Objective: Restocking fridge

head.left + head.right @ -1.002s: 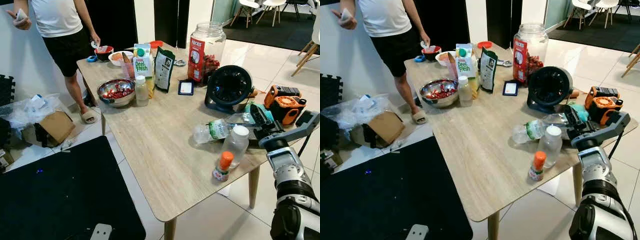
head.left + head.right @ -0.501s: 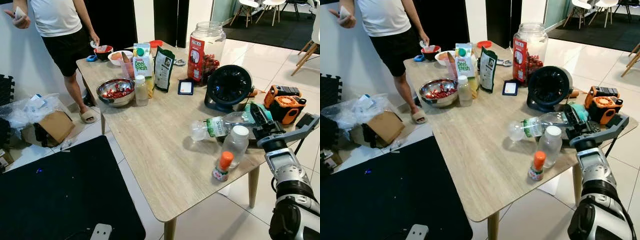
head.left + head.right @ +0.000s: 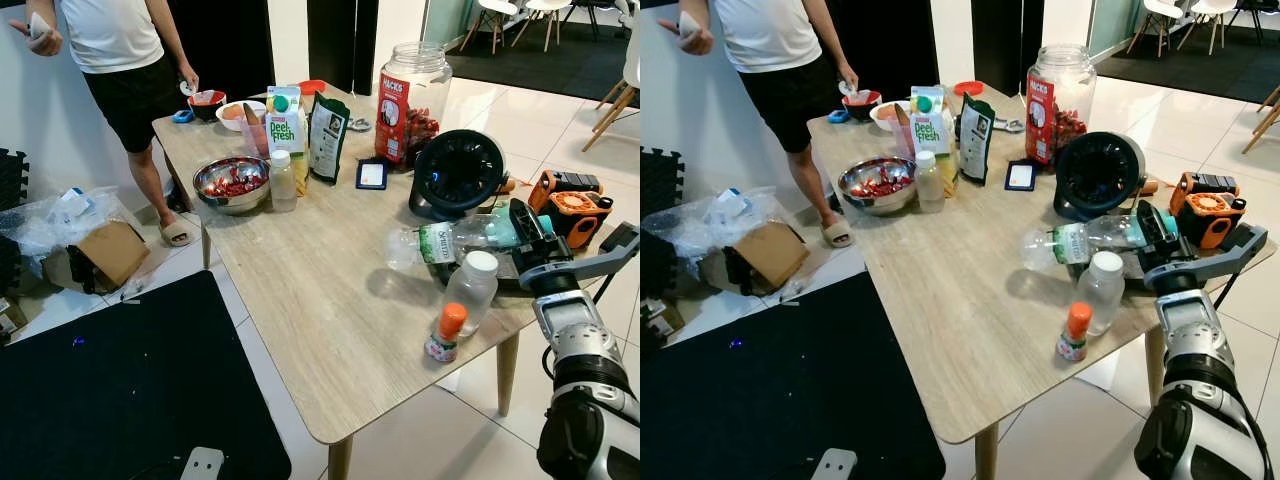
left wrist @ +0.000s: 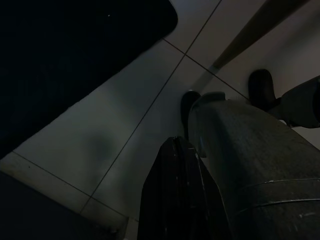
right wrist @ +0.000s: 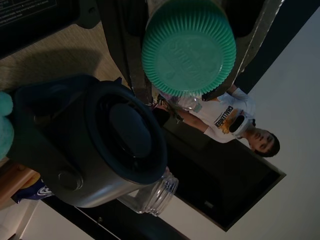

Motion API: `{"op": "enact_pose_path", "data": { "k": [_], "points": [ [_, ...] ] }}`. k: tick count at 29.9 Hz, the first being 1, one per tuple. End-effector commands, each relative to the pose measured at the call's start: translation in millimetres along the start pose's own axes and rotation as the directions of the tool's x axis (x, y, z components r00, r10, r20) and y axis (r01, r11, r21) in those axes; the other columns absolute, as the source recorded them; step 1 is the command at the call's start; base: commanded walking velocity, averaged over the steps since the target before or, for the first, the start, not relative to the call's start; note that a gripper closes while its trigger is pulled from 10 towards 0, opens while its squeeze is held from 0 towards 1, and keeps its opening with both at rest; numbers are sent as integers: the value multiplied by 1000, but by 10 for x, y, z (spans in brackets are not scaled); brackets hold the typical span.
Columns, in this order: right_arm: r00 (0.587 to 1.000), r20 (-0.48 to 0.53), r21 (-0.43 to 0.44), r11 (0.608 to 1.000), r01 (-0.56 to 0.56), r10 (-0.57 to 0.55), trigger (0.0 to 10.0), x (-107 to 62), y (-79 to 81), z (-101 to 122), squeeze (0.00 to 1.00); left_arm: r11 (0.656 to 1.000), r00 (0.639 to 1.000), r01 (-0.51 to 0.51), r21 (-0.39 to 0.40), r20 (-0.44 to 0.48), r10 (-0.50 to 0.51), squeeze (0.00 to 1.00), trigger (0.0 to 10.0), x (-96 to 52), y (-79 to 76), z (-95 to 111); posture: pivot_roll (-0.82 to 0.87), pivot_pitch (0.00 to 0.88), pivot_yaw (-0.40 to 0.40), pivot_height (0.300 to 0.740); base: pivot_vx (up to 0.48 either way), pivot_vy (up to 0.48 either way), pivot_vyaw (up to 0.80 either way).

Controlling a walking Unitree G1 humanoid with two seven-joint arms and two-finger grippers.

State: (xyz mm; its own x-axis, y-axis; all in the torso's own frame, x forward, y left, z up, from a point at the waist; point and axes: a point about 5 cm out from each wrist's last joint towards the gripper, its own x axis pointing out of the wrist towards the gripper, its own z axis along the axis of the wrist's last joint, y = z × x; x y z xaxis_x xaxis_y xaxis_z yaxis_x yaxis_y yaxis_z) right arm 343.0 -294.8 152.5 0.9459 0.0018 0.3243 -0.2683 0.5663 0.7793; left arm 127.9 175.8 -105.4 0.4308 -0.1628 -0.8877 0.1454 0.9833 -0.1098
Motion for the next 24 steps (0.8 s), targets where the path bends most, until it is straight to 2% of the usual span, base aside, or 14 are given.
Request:
{"op": "enact_pose_path", "data": {
  "k": [1,6,11,21,24],
  "points": [
    [999,38,35,999,17,-18,10000,49,18,-8,0,1000,1000,-7,-5,-3,7,0,10000,-7,29,-4,-41,0,38,740,0,0,0],
    [997,66,36,998,47,-50,10000,60,1,33,0,1000,1000,-7,-6,-1,7,0,10000,-6,28,3,-41,0,39,740,0,0,0],
    [984,113,51,990,129,-135,10000,54,-62,103,0,1000,1000,-9,-7,2,9,0,10000,-3,29,18,-38,0,37,740,0,0,0],
    [970,164,65,983,171,-179,10000,72,-76,188,0,1000,1000,-8,-9,5,8,0,10000,0,31,36,-40,0,39,740,0,0,0],
    [960,197,114,978,177,-197,10000,74,-84,236,0,1000,1000,-7,-8,6,7,0,10000,1,31,45,-39,0,38,740,0,0,0]
  ]
}}
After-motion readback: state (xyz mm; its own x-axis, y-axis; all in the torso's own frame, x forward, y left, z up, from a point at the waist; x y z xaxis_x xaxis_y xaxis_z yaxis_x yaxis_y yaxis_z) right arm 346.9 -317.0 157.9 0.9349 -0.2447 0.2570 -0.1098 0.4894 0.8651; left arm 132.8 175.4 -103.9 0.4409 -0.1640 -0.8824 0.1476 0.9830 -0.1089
